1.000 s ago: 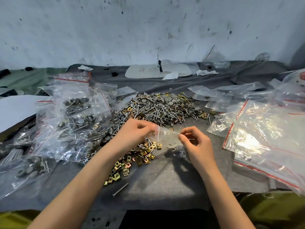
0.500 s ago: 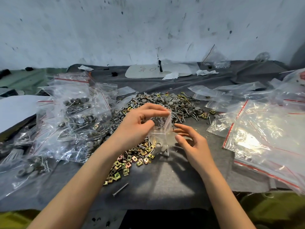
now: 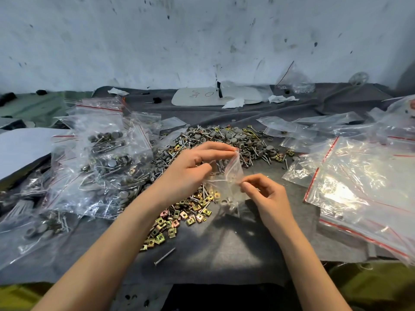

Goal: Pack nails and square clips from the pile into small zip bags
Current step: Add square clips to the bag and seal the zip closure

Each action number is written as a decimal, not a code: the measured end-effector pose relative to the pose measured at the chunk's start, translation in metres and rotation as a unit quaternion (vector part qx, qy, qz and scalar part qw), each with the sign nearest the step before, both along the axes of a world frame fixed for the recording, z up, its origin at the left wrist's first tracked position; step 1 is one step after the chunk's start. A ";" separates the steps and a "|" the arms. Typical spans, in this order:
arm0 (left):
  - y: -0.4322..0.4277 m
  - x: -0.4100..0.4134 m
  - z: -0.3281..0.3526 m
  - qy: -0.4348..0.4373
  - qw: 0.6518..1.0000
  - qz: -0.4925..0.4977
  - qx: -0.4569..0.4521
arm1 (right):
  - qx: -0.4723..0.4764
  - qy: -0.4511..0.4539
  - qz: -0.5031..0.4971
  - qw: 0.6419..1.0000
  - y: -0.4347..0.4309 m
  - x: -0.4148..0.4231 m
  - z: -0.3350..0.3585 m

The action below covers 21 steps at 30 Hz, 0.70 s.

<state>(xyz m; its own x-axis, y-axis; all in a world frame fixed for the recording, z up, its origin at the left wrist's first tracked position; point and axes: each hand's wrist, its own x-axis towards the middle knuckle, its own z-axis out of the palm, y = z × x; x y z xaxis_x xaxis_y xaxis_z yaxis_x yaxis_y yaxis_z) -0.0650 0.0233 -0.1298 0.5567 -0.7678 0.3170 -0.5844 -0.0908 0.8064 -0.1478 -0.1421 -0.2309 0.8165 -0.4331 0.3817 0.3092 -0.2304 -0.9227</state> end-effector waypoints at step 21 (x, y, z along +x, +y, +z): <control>0.013 0.016 -0.065 -0.210 0.938 0.156 0.227 | 0.003 -0.014 -0.181 0.983 -0.009 0.002 -0.005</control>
